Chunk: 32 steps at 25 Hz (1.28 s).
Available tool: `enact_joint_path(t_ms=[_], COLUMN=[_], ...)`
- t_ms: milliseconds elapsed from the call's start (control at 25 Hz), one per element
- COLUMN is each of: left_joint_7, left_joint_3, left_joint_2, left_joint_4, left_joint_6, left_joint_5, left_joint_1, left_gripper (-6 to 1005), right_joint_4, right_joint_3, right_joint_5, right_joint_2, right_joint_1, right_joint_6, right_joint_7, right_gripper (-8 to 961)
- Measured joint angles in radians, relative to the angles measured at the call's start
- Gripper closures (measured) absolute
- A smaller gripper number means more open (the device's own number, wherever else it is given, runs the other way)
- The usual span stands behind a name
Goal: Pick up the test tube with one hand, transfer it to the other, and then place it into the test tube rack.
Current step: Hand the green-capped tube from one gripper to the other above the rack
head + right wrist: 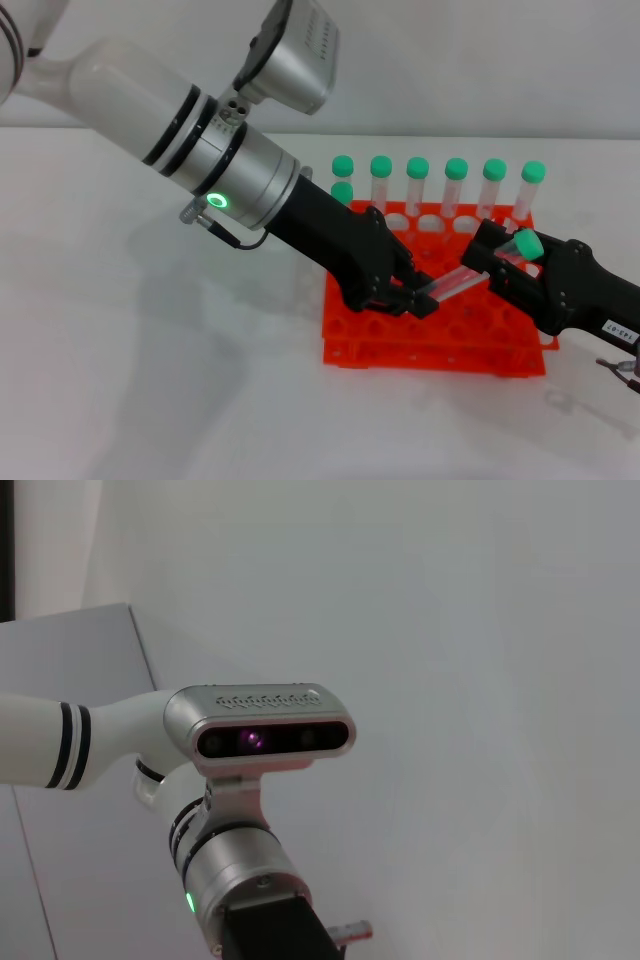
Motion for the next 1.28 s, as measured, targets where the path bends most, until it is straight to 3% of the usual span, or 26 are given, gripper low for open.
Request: enact_joint_path(t_ms=[400,1280], left_joint_7=[-0.009,0.03], left_joint_3=[0.0,-0.002], left_joint_2=[-0.001,0.0], left_joint_4=[0.019,0.012], left_joint_6=[-0.064,-0.069], left_joint_5=[0.012,0.004], left_joint_1=[-0.002,-0.015], left_gripper=[803,801], right_joint_4=[0.002,0.027], right_joint_3=[-0.001,-0.002], right_joint_5=[-0.001,0.025], right_joint_2=[0.0,0.0], right_joint_1=[-0.003,0.012], right_joint_6=[-0.015,0.018], right_joint_7=[0.006,-0.002], right_gripper=[629,697])
